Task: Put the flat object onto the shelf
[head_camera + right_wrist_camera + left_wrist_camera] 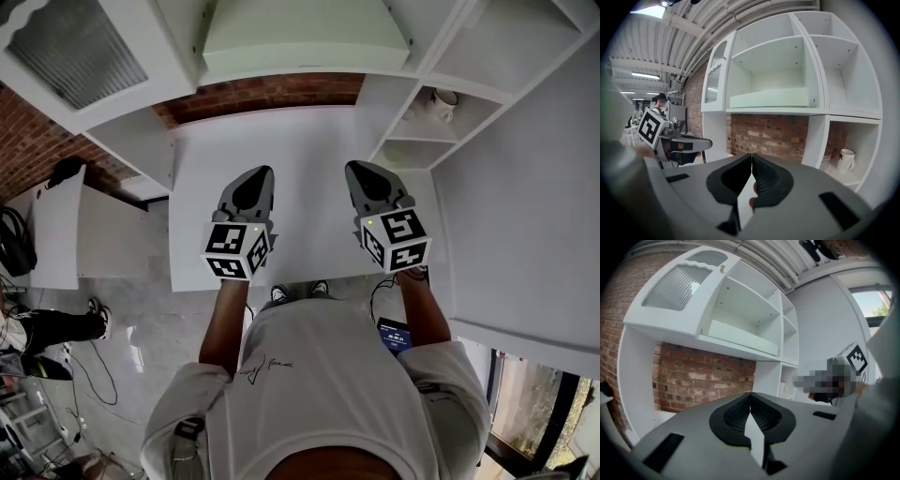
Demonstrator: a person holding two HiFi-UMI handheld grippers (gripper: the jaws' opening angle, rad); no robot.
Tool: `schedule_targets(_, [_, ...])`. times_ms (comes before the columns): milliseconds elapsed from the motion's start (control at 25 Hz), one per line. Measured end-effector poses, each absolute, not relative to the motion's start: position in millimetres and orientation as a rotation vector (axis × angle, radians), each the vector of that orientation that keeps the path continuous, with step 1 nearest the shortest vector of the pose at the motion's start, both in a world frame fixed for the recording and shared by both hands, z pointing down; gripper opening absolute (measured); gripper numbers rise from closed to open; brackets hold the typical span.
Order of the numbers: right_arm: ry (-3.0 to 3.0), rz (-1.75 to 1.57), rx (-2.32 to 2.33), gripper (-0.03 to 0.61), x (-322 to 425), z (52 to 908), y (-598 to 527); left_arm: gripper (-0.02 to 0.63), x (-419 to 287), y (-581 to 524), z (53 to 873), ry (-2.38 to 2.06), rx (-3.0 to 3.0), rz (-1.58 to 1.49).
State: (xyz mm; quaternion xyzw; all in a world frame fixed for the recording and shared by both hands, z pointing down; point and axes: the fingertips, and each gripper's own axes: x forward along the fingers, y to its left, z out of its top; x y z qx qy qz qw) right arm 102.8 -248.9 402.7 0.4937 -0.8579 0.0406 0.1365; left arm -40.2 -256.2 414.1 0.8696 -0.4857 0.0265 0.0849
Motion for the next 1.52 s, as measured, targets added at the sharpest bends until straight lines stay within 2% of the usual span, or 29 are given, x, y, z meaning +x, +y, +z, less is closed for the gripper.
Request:
schedule_targets(640, [-2.442,0.404,1.413,0.031,107,459,-185,0.014,-62,-200,472,-1.415,2.428,0.146])
schedule_targets(1520, [-2.514,0.256,1.398,0.026,101,418,-177,0.014,-75,-184,444,-1.474,2.463,0.090])
